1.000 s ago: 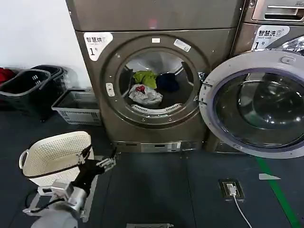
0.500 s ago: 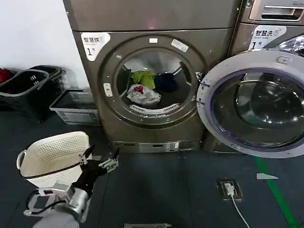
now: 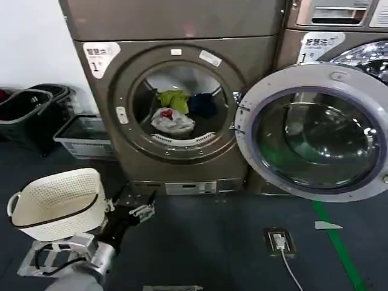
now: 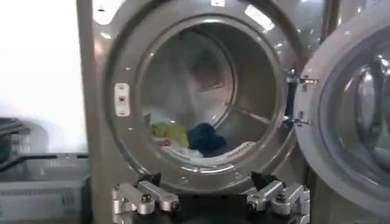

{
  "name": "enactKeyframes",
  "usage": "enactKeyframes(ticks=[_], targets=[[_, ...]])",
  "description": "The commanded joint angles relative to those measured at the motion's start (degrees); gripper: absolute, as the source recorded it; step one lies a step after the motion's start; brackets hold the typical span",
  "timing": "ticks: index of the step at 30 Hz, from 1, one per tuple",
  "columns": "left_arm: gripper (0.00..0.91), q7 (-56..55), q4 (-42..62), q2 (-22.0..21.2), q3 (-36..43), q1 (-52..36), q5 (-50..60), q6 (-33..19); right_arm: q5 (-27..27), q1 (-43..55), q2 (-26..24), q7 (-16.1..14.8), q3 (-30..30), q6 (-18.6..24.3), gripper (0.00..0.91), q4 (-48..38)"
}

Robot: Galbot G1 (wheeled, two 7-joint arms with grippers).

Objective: Grasp the clothes from the dryer.

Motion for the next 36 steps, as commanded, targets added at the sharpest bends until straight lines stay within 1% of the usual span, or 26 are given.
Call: enactKeyframes(ticks=[1, 10, 12, 15, 16, 20, 28, 36], targets=[[0.907, 0.08, 0.04, -0.04, 0.55, 0.12, 0.22, -0.08, 0.03, 0.0, 0.0, 0.01, 0.04, 0.06, 0.907, -0.04], [0.907, 0.15, -0.09, 0.01, 0.86, 0.16, 0.25, -0.16, 0.22, -0.01, 0.24, -0.11, 0.0, 0.1, 0.907, 0.18], [0.907, 0.16, -0.09, -0.04, 0.95, 0.19, 0.27, -0.16, 0.77, -0.27, 0.28, 0.42, -0.27, 1.04, 0.907, 0.09], [0.907, 0.21, -0.22, -0.07, 1.21, 0.26, 0.21, -0.17, 1.78, -0.31, 0.21, 0.42, -0.15, 1.75, 0.907, 0.14], [0.907, 0.2, -0.24, -0.07, 1.29, 0.27, 0.23, -0.16, 2.48, -0.31, 0.18, 0.24, -0.04, 2.1, 0.907, 0.08], [0.907, 0.29, -0.59, -0.01, 1.45, 0.24, 0.12, -0.14, 2.58, -0.34, 0.24, -0.71, 0.21, 2.31, 0.907, -0.04], [0.907, 0.3, -0.95, 0.16, 1.53, 0.06, 0.28, -0.31, 3.51, -0.45, 0.7, -1.1, 0.27, 3.74, 0.907, -0.22], [0.907, 0.29, -1.24, 0.44, 1.19, -0.12, 0.4, -0.59, 4.1, -0.75, 1.15, -1.38, 0.38, 4.31, 0.907, -0.05]])
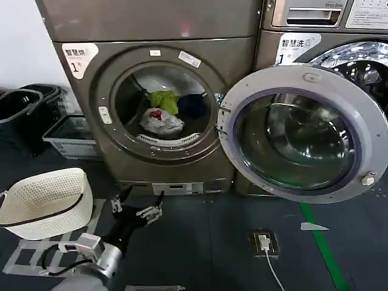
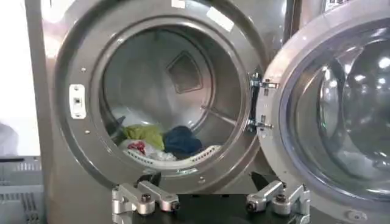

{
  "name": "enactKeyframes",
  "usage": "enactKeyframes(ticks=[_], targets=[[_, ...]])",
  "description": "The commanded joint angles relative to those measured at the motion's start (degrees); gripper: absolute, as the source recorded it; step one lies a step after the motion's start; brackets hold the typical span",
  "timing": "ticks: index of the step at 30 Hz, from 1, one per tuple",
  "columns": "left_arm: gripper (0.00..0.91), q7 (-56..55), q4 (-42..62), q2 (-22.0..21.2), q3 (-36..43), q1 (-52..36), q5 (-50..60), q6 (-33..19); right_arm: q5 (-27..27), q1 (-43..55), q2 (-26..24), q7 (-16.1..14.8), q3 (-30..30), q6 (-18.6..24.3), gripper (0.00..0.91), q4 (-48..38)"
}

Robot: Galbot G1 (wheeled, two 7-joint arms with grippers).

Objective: Grasp the clothes from the dryer.

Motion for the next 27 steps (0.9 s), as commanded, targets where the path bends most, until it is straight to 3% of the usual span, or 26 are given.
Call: enactKeyframes(ticks=[1, 27], targets=[[0.907, -0.04, 0.15, 0.07, -0.21, -0.12, 0.04, -0.08, 0.2, -0.03, 0.04, -0.12, 0.04, 0.31, 0.907, 0.04], [0.907, 0.0, 0.41, 0.14, -0.25, -0.68, -0.13, 0.09, 0.54, 0.55, 0.07, -1.01, -0.62, 1.33, 0.907, 0.1]])
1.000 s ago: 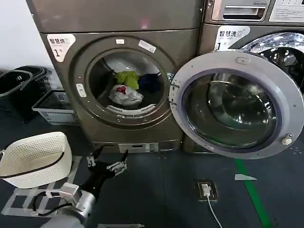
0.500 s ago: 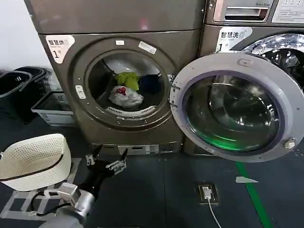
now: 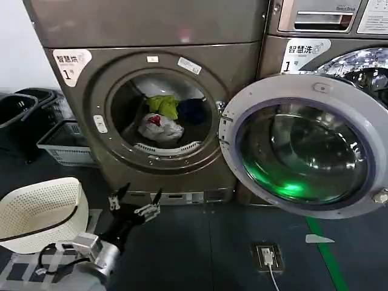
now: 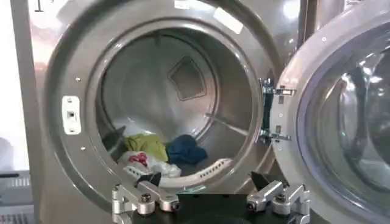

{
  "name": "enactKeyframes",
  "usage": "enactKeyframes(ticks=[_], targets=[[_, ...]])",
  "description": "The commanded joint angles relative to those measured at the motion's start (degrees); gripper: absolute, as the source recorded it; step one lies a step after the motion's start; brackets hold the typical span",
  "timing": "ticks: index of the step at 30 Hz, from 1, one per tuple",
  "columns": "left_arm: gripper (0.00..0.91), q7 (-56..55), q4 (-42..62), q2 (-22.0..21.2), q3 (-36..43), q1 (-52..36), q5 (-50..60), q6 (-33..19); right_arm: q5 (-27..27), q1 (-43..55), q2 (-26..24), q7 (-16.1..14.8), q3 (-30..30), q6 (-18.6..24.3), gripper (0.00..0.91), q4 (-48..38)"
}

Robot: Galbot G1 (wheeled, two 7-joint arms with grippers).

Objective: Grasp the clothes from the dryer.

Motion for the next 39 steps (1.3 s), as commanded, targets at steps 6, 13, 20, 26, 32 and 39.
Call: enactKeyframes(ticks=[6, 13, 20, 26, 32, 39], targets=[[0.907, 0.02, -0.12, -0.23, 0.0, 0.05, 0.06, 0.05, -0.08, 0.1, -0.19, -0.26, 0.06, 0.21, 0.907, -0.24], [0.907, 0.02, -0.45, -0.28, 0.03, 0.2, 0.0, 0.07, -0.07, -0.04, -0.14, -0.46, 0.17, 0.56, 0.907, -0.49], [0.907, 0.01, -0.78, -0.22, 0.03, 0.24, -0.08, 0.08, 0.03, -0.31, -0.15, -0.74, 0.44, 0.88, 0.907, -0.8], [0.907, 0.02, -0.92, -0.19, 0.01, 0.33, -0.1, 0.04, 0.06, -0.38, -0.08, -0.94, 0.46, 1.01, 0.907, -0.86], [0.907, 0.02, -0.92, -0.28, 0.07, 0.26, -0.09, 0.05, 0.09, -0.35, -0.02, -1.24, 0.52, 1.13, 0.907, -0.91], [0.907, 0.03, -0.97, -0.18, -0.08, 0.26, -0.15, 0.08, 0.07, -0.14, -0.04, -1.31, 0.36, 1.21, 0.907, -0.9]])
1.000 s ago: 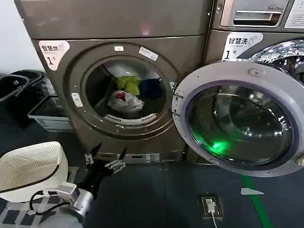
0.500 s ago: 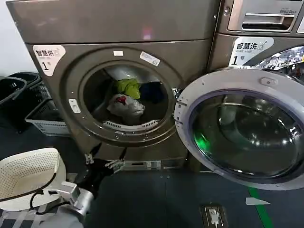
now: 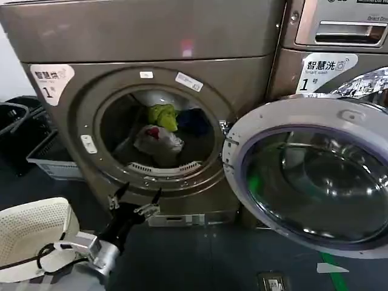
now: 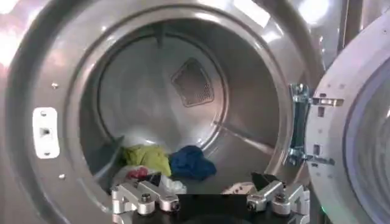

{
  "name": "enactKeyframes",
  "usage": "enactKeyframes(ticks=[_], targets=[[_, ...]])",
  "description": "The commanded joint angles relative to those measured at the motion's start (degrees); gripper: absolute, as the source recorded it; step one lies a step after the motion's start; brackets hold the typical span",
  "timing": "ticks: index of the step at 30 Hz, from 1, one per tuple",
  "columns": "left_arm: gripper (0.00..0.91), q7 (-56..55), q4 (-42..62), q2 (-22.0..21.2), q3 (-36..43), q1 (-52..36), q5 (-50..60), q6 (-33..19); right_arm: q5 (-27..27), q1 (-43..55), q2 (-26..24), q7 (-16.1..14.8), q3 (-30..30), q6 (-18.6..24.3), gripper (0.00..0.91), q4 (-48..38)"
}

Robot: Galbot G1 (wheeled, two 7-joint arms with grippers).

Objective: Grasp the clothes from the dryer.

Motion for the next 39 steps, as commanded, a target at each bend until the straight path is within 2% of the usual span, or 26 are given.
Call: enactKeyframes(ticks=[1, 35, 39], targets=[[0.907, 0.02, -0.08, 0.08, -0.04, 0.05, -0.03, 0.04, 0.01, 0.04, -0.07, -0.05, 0.03, 0.03, 0.907, -0.02], [0.907, 0.18, 0.2, 0.03, 0.21, -0.36, -0.05, 0.23, -0.17, 0.53, -0.13, -0.75, -0.33, 0.34, 0.907, -0.12], [0.907, 0.18, 0.27, -0.04, 0.21, -0.38, -0.03, 0.19, -0.35, 0.49, -0.16, -0.09, -0.58, 0.8, 0.907, -0.03]])
